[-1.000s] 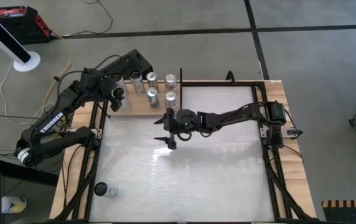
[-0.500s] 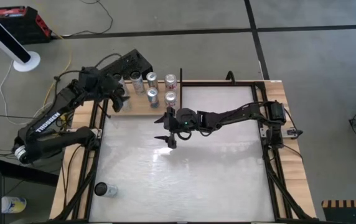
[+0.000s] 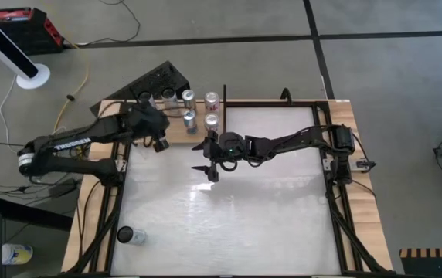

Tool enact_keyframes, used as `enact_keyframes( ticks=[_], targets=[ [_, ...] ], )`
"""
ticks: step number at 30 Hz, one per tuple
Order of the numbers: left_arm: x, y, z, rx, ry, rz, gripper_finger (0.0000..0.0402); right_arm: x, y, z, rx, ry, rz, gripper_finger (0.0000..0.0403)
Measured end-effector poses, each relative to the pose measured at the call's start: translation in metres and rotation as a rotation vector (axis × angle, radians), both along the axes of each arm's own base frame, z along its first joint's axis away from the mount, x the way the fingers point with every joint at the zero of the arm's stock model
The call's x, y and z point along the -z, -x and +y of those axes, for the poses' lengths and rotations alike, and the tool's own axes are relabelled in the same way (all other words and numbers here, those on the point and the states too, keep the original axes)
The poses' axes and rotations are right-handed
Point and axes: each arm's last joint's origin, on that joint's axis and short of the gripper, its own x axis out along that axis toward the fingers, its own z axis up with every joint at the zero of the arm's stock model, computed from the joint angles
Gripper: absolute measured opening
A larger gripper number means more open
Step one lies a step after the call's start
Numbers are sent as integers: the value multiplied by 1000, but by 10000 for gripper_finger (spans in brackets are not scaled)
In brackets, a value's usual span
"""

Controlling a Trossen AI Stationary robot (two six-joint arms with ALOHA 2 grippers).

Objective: Place canned beverage on shelf
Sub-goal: Put the yellow soda can on the shelf aligned with the other yellow soda can

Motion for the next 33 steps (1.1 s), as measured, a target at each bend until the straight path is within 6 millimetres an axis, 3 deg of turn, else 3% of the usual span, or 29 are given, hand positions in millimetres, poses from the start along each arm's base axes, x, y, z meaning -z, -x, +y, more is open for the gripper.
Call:
enact_keyframes(
  ticks=[4, 6, 16, 28, 33],
  targets=[
    [16, -11, -5, 26, 28, 129, 28, 0, 0, 0, -1, 3, 0, 356],
    [22, -16, -7, 17, 0, 192, 11, 0, 0, 0, -1, 3, 1, 356],
    [43, -26, -10, -48, -80, 414, 0, 3, 1, 0, -10, 27, 32, 356],
    [49, -8, -14, -147, -26, 538, 0, 4, 2, -6, 4, 29, 43, 356],
    [47, -10, -20, -98, 30, 485, 0, 4, 2, -9, 10, 28, 43, 356]
  ],
)
